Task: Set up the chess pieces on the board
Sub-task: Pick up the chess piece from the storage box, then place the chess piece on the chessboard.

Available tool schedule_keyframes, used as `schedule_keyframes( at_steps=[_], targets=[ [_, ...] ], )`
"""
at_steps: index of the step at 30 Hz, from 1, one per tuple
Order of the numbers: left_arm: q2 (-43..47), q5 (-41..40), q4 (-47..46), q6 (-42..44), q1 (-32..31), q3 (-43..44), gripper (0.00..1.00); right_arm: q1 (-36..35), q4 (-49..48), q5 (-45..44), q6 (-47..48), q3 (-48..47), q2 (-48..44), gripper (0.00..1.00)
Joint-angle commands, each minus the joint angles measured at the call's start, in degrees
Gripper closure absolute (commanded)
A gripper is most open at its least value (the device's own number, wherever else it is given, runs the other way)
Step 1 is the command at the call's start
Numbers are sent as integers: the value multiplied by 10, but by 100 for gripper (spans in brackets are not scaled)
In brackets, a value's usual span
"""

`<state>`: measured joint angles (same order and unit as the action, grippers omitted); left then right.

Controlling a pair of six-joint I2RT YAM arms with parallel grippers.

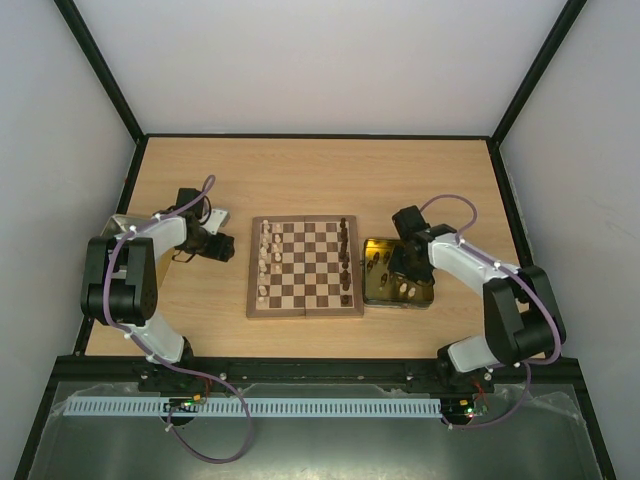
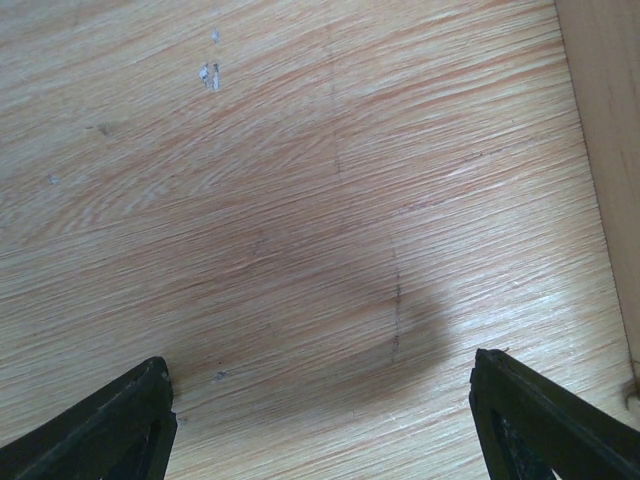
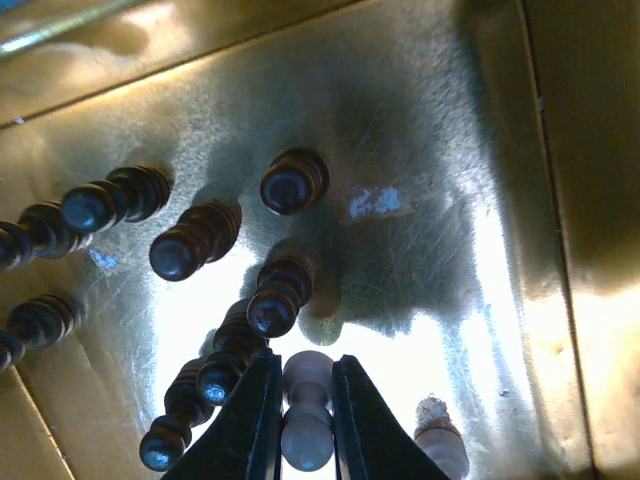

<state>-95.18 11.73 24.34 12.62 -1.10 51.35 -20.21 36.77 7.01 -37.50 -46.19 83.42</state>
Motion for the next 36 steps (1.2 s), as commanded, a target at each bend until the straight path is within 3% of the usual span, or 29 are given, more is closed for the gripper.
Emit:
schedule_keyframes(
  at_steps=[1, 8, 15, 25, 36],
  targets=[
    [-11, -3, 5, 2, -4, 3, 20, 2, 31, -38, 0, -21, -30, 90],
    [-11, -4, 5, 2, -4, 3, 19, -29, 65, -89, -4, -68, -57, 92],
    [-12, -6, 5, 1, -4, 2, 20, -188, 100, -148, -35, -163, -39, 92],
    [-7, -10, 3, 1, -4, -3, 20, -355, 39, -97, -43, -261, 109, 92],
    [-2, -10, -1, 3, 1, -8, 20, -407, 35, -60, -7, -409, 278, 92]
  ],
)
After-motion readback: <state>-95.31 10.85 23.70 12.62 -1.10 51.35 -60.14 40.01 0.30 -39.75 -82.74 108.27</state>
